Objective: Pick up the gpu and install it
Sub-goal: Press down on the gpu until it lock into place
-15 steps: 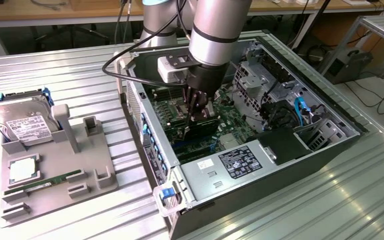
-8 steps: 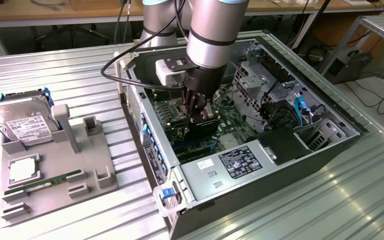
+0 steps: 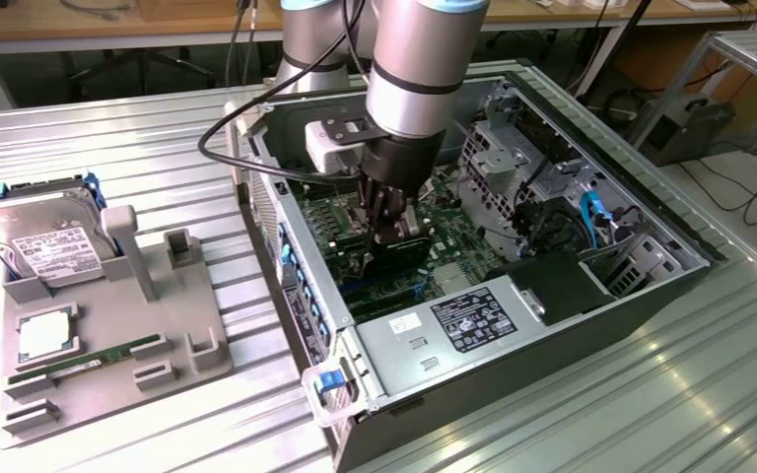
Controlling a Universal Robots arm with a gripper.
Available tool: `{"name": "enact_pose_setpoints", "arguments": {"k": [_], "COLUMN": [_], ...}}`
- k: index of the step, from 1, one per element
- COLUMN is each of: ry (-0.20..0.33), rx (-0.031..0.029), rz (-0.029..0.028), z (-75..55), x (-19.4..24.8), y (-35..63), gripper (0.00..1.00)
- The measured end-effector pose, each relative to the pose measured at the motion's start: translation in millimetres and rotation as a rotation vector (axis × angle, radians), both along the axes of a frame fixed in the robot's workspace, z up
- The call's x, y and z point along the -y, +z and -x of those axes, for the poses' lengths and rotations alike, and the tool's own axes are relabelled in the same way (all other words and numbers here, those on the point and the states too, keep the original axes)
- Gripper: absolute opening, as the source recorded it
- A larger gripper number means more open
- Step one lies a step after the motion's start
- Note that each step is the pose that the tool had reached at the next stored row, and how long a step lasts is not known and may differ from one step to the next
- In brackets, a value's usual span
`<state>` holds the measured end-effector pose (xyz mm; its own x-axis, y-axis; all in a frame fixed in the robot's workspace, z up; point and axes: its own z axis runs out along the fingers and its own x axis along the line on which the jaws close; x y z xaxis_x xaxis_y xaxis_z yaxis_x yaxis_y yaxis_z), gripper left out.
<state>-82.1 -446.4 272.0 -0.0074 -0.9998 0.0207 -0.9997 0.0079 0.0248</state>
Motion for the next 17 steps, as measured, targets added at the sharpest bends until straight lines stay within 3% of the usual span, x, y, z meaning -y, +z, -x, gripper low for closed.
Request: {"name": "enact_pose_setpoints", "arguments": {"k": [17], "ry": [0.0], "rx": [0.0004], "rz": [-0.0009], "z": [1.8], "x": [6.1], "y": [0.5], "gripper": [0.11]}}
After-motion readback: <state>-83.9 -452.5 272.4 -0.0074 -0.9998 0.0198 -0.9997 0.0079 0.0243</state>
